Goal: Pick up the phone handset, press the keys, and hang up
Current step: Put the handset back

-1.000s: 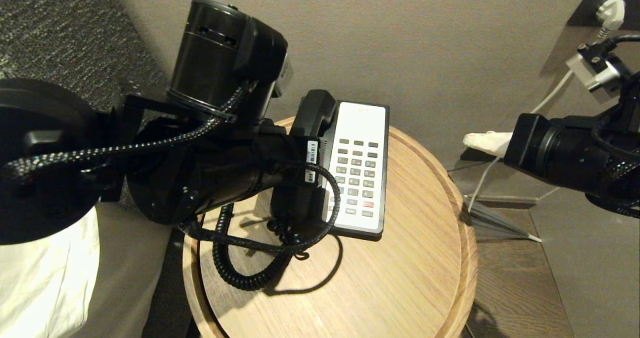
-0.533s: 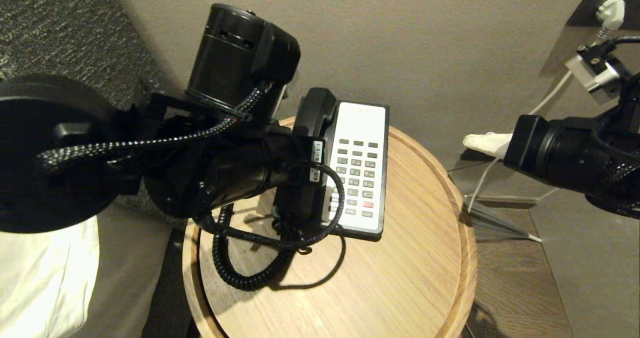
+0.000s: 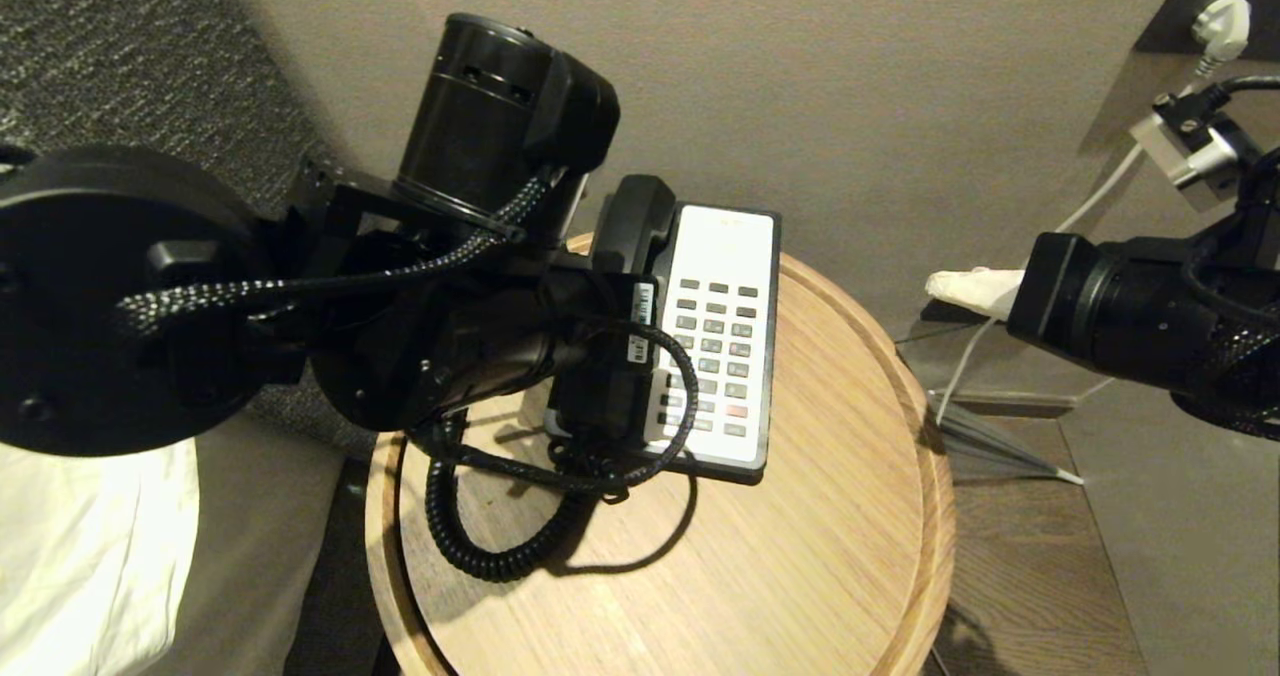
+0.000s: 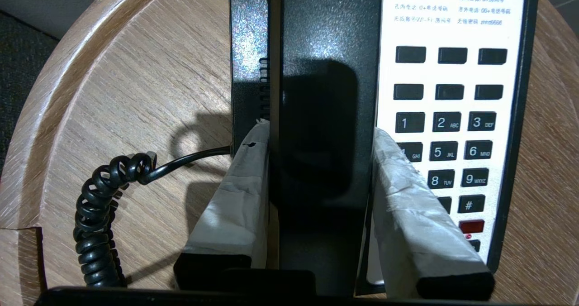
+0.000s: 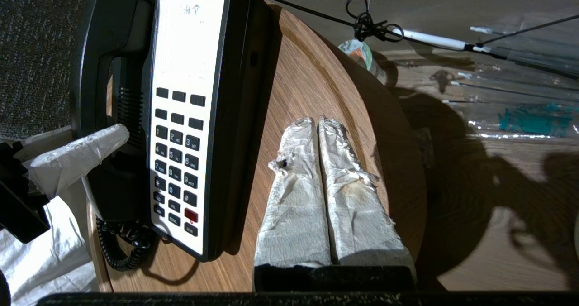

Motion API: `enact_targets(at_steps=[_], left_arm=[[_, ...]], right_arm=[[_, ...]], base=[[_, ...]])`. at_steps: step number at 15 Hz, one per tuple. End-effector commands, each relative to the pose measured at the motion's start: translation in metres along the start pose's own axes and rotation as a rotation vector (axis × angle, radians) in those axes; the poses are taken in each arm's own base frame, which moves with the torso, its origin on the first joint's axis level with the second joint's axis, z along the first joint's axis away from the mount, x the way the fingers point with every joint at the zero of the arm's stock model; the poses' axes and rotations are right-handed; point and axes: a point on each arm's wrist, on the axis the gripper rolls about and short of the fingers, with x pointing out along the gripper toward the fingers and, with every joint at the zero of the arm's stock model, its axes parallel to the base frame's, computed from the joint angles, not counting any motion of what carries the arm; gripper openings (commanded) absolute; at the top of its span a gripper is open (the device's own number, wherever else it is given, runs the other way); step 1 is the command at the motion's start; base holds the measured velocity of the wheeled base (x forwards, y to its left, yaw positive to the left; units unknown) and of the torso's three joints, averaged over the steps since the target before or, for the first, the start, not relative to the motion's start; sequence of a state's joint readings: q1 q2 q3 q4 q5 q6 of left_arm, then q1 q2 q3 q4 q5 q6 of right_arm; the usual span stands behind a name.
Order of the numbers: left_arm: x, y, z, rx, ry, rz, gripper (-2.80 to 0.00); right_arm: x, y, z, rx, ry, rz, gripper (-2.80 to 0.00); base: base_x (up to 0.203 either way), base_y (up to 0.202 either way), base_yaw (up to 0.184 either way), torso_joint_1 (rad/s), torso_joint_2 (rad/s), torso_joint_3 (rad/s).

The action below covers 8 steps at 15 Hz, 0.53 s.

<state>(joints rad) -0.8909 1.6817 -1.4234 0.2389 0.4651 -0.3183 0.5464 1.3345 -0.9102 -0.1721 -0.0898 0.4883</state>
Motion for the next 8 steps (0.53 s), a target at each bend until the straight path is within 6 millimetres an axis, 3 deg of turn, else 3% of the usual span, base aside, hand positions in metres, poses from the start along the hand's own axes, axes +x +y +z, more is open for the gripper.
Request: enact_targets(at_steps=[1, 5, 6, 8], left_arm=[[0.0033, -0.0013, -0.0013, 0.001, 0.004, 0.008, -2.80], [0.0078, -0.0031, -0.0022, 0.008, 0.008, 0.021, -2.80], [0.0077, -0.0033, -0.0014, 0.007, 0.003, 0.020, 0.00], [0.0057, -0.0023, -0.0002, 0.006, -0.001, 0.021, 0.00]], right_arm=[[0.0001, -0.0014, -0.0032, 0.001, 0.009, -0.005, -2.80], [0.0001, -0.0021, -0.0041, 0.001, 0.013, -0.006, -2.80], [0.0003, -0.0019, -0.0043, 0.001, 0.013, -0.006, -2.80], [0.0002, -0.0026, -0.0055, 0.001, 0.018, -0.007, -2.80]], base=[[0.000, 0.000, 0.000, 0.000, 0.00, 0.000], [0.000, 0.000, 0.000, 0.000, 0.00, 0.000], [0.000, 0.000, 0.000, 0.000, 0.00, 0.000], [0.000, 0.000, 0.000, 0.000, 0.00, 0.000]])
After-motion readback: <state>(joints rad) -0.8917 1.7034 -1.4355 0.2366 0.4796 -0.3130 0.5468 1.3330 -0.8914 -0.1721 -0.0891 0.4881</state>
